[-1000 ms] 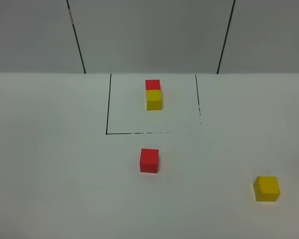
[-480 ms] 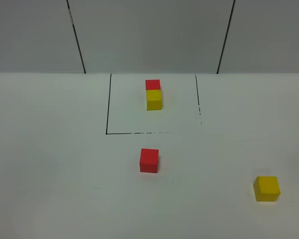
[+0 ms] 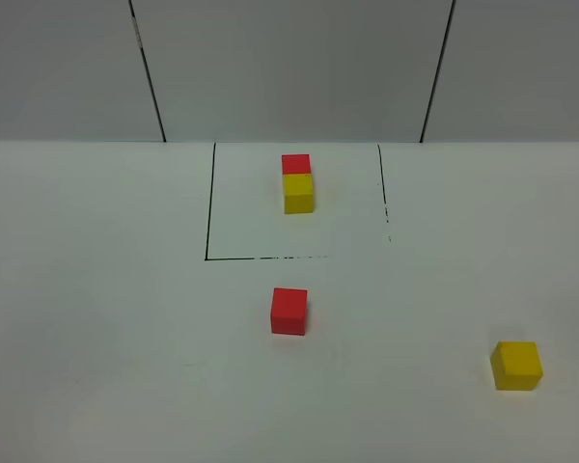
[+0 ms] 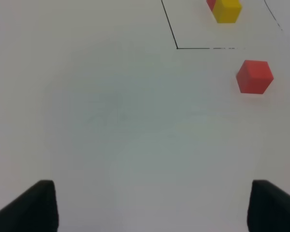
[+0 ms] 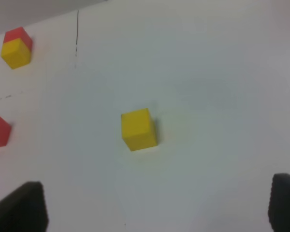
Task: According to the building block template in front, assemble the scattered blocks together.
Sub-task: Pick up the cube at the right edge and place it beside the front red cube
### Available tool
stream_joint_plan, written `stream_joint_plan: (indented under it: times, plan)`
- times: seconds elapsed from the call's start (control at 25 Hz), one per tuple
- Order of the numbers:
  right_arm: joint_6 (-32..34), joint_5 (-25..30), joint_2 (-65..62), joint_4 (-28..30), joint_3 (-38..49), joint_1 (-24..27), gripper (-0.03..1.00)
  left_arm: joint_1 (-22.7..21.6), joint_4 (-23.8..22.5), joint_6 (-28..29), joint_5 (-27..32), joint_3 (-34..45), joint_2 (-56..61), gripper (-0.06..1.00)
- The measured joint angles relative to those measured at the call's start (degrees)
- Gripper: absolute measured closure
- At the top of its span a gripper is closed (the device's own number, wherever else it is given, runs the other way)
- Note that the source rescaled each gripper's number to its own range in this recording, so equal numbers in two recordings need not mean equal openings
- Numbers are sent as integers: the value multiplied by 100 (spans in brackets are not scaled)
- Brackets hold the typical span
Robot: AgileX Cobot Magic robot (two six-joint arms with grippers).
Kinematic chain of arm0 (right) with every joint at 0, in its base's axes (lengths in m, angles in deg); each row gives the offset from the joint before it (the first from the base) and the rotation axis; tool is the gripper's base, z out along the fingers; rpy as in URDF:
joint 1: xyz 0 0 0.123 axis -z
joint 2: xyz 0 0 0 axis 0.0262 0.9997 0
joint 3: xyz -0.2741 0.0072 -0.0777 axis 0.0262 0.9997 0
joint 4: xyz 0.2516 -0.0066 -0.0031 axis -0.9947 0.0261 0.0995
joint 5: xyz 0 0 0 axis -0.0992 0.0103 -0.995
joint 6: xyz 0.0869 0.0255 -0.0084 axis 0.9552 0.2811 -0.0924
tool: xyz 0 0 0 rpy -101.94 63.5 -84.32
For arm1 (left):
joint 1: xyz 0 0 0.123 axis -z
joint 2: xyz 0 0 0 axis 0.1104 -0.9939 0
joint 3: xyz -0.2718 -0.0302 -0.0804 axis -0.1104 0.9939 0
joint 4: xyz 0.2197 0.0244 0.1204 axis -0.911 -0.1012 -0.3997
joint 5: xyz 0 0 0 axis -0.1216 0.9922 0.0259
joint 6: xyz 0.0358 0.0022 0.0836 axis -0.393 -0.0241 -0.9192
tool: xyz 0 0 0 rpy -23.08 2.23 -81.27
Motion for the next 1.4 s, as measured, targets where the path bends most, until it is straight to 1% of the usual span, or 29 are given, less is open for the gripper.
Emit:
stream_joint_plan:
  times: [0.2,0.4,0.64,1.4]
  plan:
    - [0,0,0,0,0,0,15,0,-171,157,11,31,0,39]
    - [0,0,0,0,0,0,15,16,-175,169,11,31,0,48]
    - [0,0,0,0,0,0,15,111,-188,169,13,31,0,54]
    - [0,0,0,0,0,0,15,123,-188,171,17,31,0,56]
